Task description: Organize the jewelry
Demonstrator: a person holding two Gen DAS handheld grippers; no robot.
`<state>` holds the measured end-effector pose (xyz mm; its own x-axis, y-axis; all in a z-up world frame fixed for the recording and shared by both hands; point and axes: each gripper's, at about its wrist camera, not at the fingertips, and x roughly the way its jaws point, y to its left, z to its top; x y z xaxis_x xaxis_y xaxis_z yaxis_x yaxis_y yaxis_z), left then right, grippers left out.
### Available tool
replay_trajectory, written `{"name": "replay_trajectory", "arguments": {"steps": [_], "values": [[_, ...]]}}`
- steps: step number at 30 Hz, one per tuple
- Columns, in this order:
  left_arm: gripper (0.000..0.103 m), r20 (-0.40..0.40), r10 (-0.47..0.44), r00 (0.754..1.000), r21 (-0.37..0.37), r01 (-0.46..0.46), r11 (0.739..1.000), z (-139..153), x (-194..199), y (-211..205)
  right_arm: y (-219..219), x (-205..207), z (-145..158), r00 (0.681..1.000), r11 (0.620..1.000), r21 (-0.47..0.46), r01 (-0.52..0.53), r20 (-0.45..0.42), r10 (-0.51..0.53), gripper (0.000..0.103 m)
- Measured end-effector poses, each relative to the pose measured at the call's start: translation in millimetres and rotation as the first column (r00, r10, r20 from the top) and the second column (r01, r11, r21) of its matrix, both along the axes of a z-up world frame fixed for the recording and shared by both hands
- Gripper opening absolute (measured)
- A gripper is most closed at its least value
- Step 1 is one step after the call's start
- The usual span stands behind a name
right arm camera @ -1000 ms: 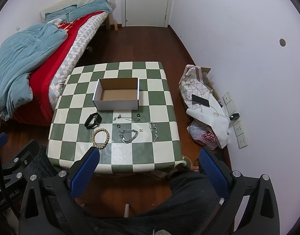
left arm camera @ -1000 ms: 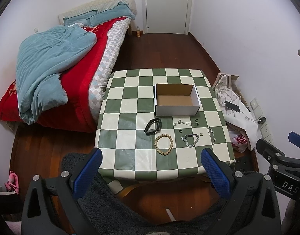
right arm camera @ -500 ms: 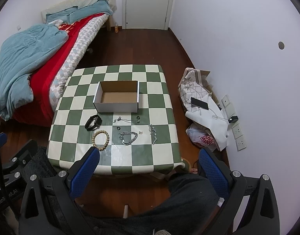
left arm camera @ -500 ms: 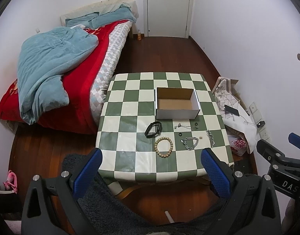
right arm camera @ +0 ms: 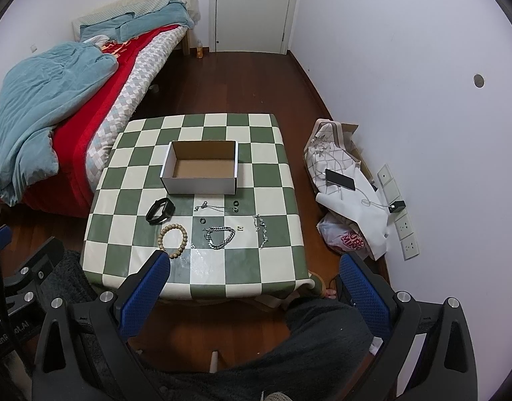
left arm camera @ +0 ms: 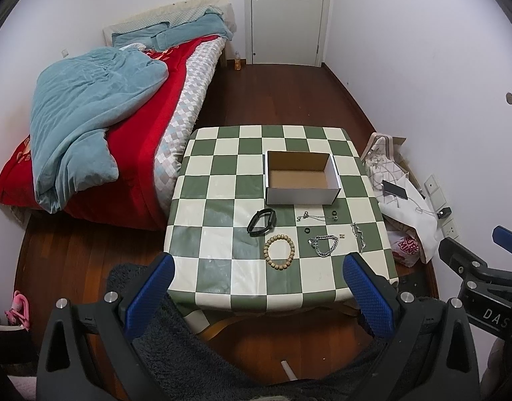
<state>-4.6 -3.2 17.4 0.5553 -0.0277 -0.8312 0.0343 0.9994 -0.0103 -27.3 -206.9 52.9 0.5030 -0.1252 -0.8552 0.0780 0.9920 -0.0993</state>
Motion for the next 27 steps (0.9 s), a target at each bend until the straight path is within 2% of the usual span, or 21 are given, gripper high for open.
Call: {"name": "replay_trajectory", "arguments": {"steps": [20,27], "values": [[0.103,-0.004,-0.003,1.000,-0.004,0.003,1.000,0,2,-1,0,1,2,1.000,1.000,0.003,0.003,0.005,-0.003,0.102],[0.103,0.016,0.067,0.998,0.035,-0.067,0.997,-13,29,7,-11,16,-14,0.999,0.998,0.042,0.041,0.008,-0.041,0.102]]}}
